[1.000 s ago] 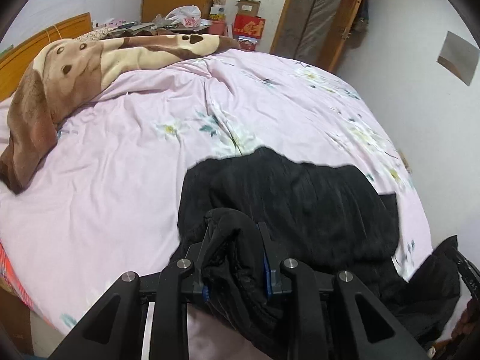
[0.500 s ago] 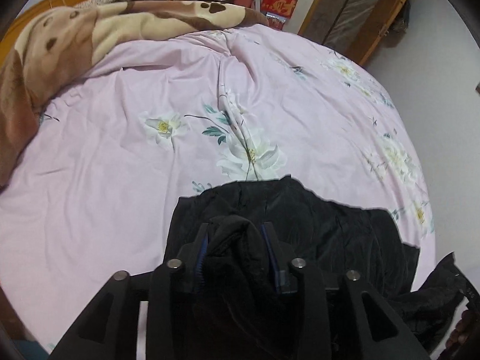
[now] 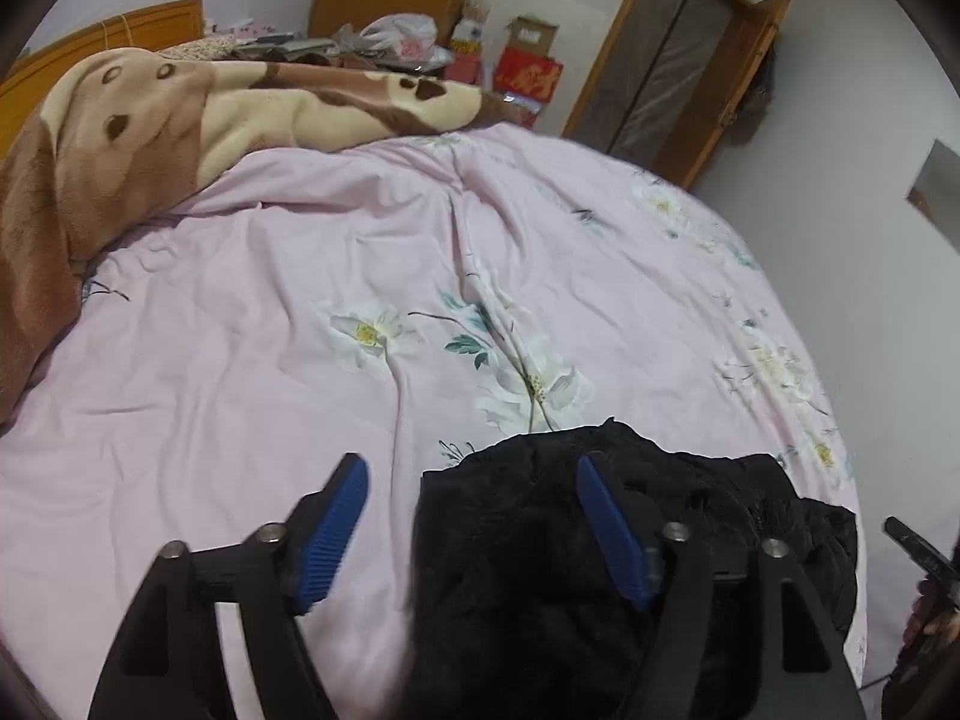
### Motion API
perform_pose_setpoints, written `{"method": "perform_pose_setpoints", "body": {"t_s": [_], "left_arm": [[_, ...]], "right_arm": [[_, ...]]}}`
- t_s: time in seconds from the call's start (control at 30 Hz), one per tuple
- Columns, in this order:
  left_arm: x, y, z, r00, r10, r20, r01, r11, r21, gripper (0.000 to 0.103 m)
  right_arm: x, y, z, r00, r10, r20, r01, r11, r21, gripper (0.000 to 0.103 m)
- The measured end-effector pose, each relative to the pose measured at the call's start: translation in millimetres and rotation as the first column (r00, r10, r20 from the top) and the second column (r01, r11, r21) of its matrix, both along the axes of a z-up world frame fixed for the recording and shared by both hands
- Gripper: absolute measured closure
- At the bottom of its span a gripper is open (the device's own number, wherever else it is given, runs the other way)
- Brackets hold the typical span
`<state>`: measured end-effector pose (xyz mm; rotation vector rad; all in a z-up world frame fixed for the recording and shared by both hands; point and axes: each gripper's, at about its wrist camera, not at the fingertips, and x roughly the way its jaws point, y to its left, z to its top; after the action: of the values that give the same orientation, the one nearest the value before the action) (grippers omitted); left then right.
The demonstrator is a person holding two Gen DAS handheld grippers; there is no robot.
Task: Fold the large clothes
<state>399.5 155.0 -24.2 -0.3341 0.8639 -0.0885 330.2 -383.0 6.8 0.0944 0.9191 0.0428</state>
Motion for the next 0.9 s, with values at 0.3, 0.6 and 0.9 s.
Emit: {"method": "perform_pose_setpoints", "body": {"t_s": [0.3,0.6,0.9], "left_arm": [[-5.7,-41.0,-44.9,0.951,-0.298,-0.077,0.301,0.953,0.029,0.019],[21.5,-71.5,-65.7,0.937,-0.312,-0.158,0.319,0.947,0.025,0.019],[21.6,-78.7,-67.1,0.961,-0.226,-0.158,0.245,0.963,0.111,0.07]], "right_arm": [[-3.3,3.3,-43.9,0.983,0.177,-0.056,-0.177,0.984,0.019,0.028],[26.3,5.5,-67.6,0.976,0.18,-0.122,-0.171,0.982,0.079,0.028],[21.6,16.1,-55.9,0.983,0.164,-0.08,-0.163,0.986,0.027,0.085]]}}
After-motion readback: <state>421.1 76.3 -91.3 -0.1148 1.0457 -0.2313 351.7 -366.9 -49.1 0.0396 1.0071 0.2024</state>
